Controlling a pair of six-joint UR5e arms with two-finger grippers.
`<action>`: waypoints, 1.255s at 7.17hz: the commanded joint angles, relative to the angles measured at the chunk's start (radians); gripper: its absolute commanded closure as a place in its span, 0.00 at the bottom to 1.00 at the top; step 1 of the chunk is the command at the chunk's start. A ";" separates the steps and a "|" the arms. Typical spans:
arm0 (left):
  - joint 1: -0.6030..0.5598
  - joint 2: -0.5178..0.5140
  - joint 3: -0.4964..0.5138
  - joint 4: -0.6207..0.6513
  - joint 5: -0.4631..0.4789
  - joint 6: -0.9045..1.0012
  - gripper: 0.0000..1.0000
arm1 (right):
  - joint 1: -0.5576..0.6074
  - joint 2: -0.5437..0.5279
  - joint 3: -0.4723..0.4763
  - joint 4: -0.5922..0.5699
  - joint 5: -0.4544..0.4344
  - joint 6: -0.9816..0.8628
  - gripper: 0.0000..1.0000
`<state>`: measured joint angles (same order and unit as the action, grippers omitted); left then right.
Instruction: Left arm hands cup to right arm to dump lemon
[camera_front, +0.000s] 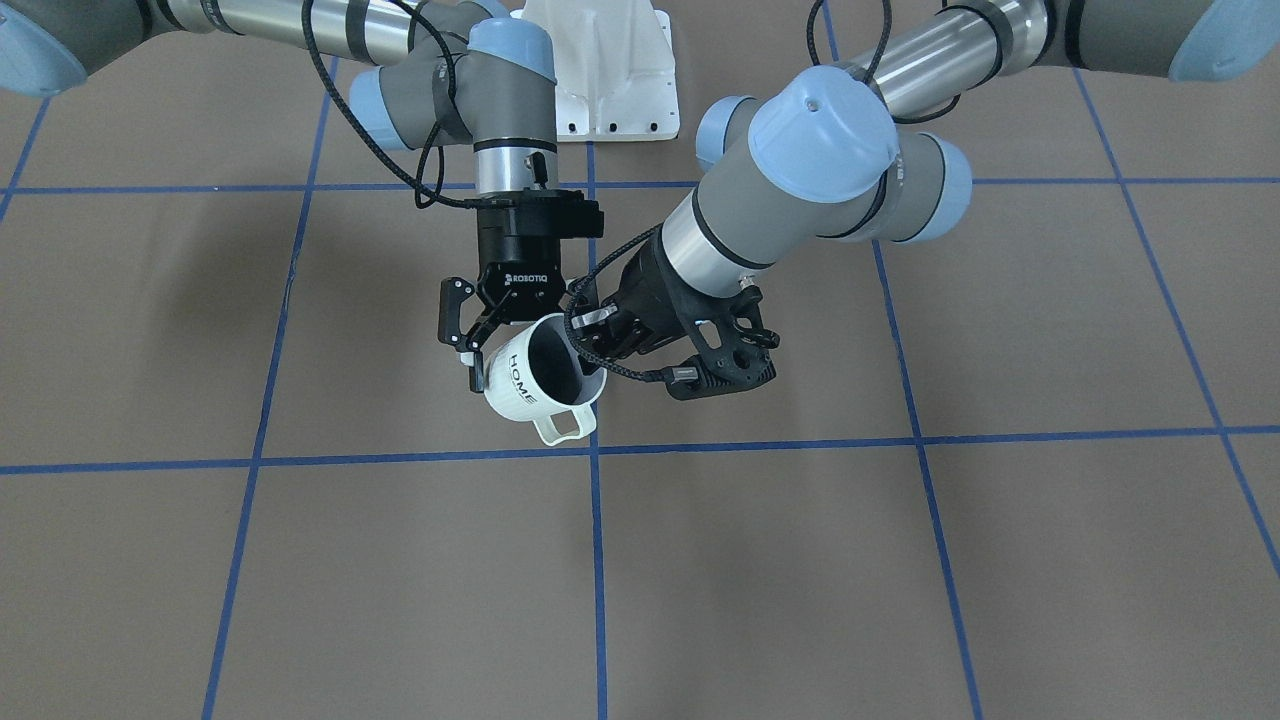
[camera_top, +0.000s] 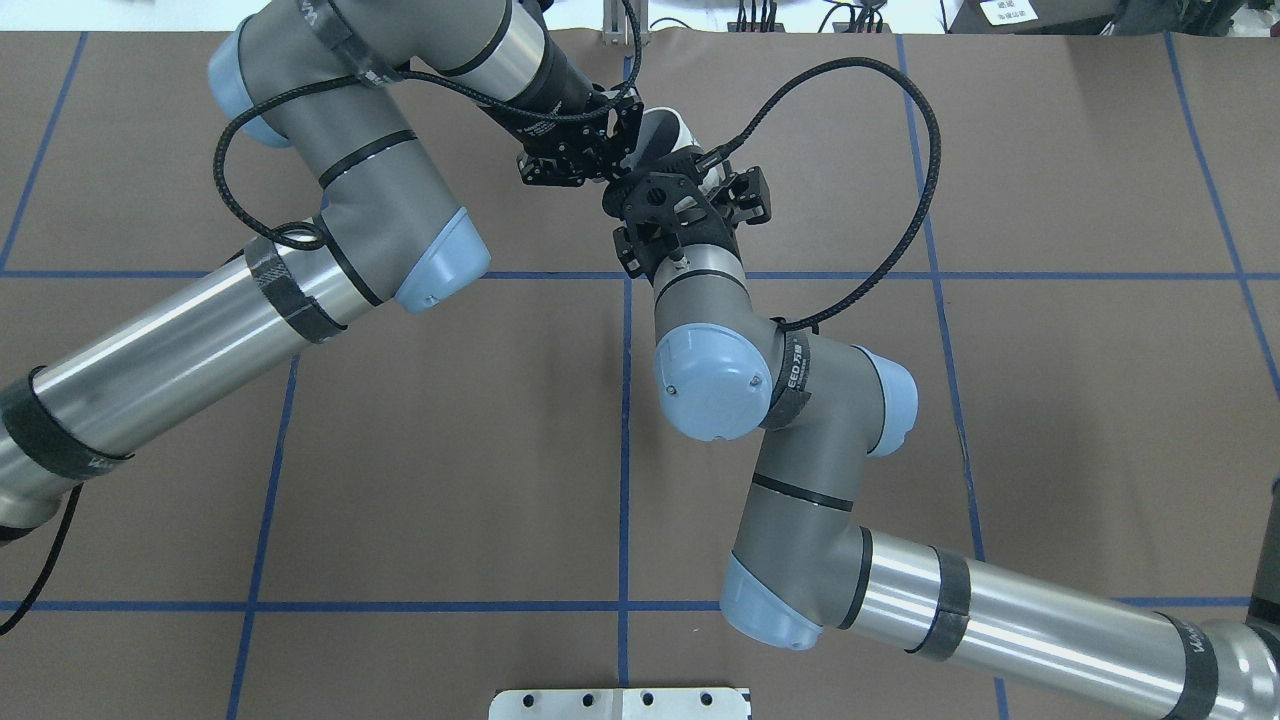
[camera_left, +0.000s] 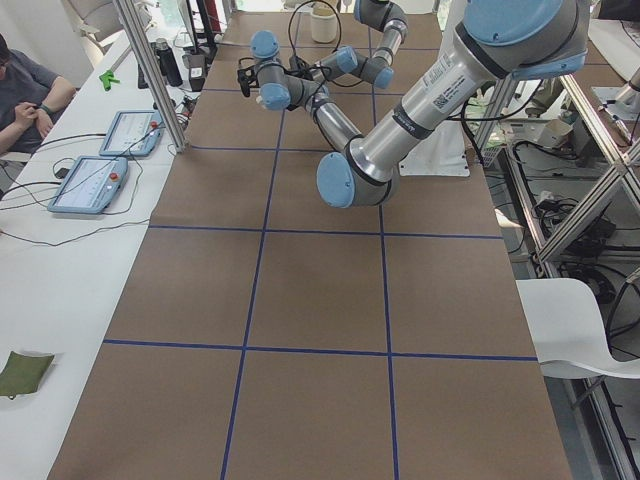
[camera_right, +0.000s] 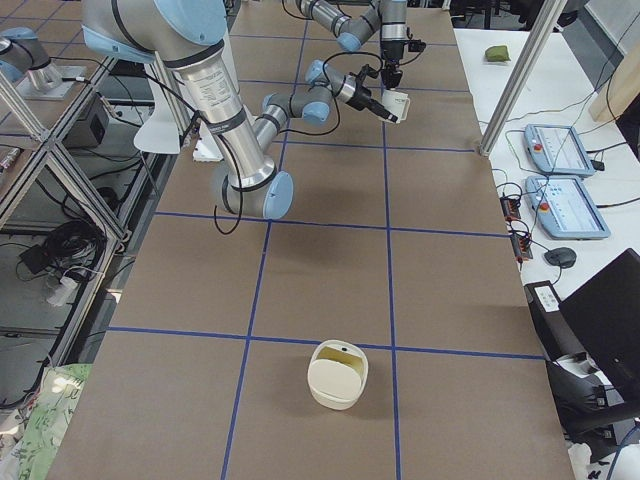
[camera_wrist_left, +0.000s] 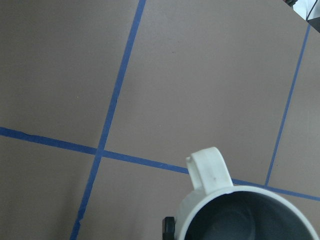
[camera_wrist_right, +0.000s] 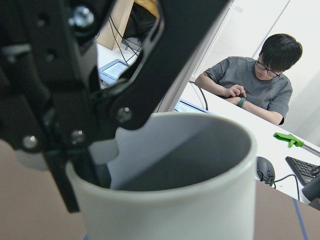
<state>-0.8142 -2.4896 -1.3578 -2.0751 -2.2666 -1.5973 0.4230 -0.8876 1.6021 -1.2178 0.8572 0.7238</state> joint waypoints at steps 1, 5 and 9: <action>0.000 -0.005 -0.001 -0.002 -0.001 -0.012 1.00 | -0.007 -0.004 0.001 0.001 0.000 -0.004 0.00; -0.103 -0.020 0.014 0.001 -0.005 -0.033 1.00 | -0.007 -0.005 0.009 0.004 0.002 -0.004 0.00; -0.244 -0.009 0.133 0.007 -0.005 0.041 1.00 | 0.014 -0.004 0.030 0.004 0.046 -0.004 0.00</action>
<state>-1.0254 -2.5052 -1.2585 -2.0707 -2.2725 -1.5967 0.4225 -0.8913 1.6198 -1.2124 0.8744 0.7204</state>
